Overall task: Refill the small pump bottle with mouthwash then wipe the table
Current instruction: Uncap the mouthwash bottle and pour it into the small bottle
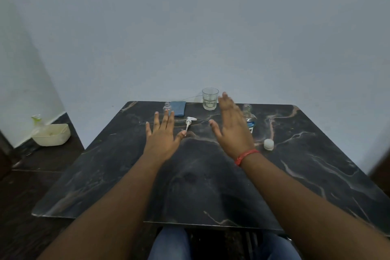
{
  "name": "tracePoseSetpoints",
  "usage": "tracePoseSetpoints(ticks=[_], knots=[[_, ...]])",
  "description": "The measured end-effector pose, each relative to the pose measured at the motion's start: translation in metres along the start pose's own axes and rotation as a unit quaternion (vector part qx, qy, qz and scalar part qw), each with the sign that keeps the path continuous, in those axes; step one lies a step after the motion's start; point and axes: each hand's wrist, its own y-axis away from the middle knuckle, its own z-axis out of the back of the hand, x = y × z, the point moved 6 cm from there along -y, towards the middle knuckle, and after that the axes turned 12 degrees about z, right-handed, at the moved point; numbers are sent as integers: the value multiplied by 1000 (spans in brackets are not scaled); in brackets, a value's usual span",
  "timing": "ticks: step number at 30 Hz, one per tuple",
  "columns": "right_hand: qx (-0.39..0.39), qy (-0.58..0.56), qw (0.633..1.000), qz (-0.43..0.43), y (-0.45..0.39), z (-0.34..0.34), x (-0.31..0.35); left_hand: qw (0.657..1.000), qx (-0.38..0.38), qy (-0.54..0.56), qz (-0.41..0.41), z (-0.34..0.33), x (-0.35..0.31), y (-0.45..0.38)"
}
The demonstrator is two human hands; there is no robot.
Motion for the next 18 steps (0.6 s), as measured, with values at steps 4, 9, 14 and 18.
tracePoseSetpoints(ticks=[4,9,14,18], knots=[[52,-44,997,-26,-9,-44,18,999,15,0,38,-2,29,-5],[115,-131,980,-96,-23,-103,18,995,49,51,70,-17,51,-26],[192,-167,961,-107,-48,-152,17,968,83,207,112,-29,55,-56],[218,-191,947,-138,-66,-183,12,943,98,283,144,-35,56,-76]])
